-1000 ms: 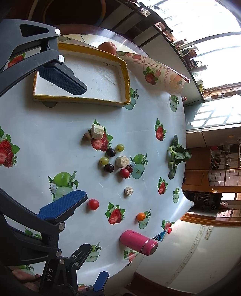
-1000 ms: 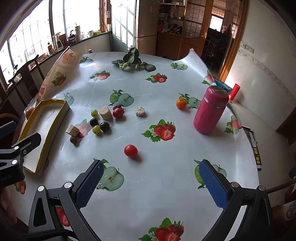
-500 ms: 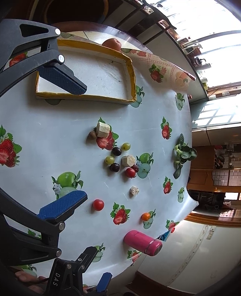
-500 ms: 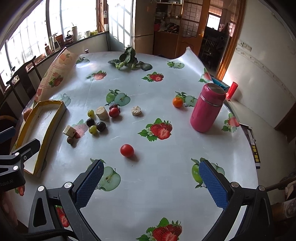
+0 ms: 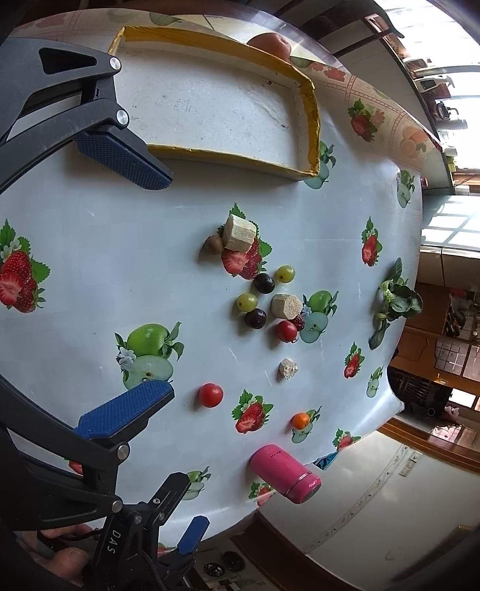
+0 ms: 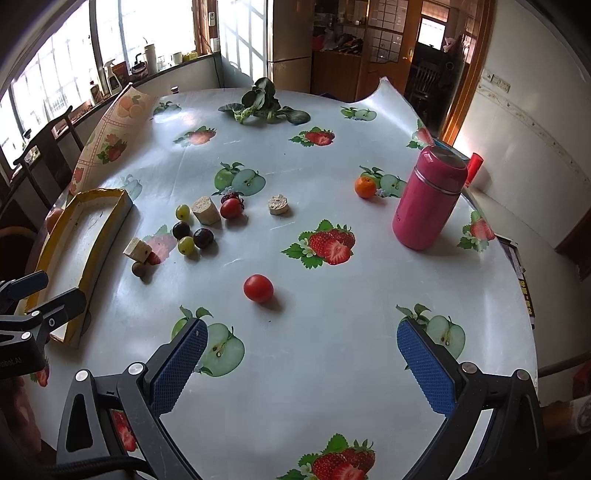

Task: Organize fruits
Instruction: 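Move both tools toward the fruit cluster on the table, then grasp the white cube with the left tool while the right tool grasps the red tomato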

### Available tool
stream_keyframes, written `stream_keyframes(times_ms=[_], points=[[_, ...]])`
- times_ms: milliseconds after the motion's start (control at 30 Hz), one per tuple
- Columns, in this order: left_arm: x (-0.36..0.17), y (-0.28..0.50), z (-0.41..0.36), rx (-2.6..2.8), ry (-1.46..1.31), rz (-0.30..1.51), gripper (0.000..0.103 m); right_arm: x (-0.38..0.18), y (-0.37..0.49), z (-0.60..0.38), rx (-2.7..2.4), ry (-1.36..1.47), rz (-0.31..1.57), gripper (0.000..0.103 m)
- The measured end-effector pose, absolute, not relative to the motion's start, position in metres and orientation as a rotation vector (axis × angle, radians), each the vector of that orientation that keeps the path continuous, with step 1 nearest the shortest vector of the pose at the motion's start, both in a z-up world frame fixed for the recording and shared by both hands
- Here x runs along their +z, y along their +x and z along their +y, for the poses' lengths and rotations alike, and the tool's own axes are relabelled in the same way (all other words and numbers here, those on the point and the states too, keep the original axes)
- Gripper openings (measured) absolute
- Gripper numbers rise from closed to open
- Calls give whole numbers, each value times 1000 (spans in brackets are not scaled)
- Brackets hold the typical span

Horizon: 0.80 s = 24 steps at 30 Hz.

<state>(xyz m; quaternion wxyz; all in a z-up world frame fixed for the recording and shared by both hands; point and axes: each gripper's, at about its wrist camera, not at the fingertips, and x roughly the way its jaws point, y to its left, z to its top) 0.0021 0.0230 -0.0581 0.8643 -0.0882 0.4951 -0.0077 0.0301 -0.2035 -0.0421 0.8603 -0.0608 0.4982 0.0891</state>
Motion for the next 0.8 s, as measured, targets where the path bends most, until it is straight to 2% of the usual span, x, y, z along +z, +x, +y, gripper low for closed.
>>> stream_keyframes(times_ms=[300,367,433,533,667,800], points=[[-85,38,38,-55,-203,1079,91,-63,38,-198,273,-75,1082,103],[-95,53,41,-51,-183,1097,83,-69,42,-196,299,-59,1089,102],[-105,67,45,-51,-171,1118,81,-75,47,-191,327,-48,1093,100],[-121,87,46,-28,-123,1150,80,-87,57,-183,350,-44,1109,98],[-138,104,51,-27,-134,1188,68,-105,72,-174,373,-36,1131,93],[-145,112,58,-12,-135,1194,65,-123,85,-170,380,-25,1169,82]])
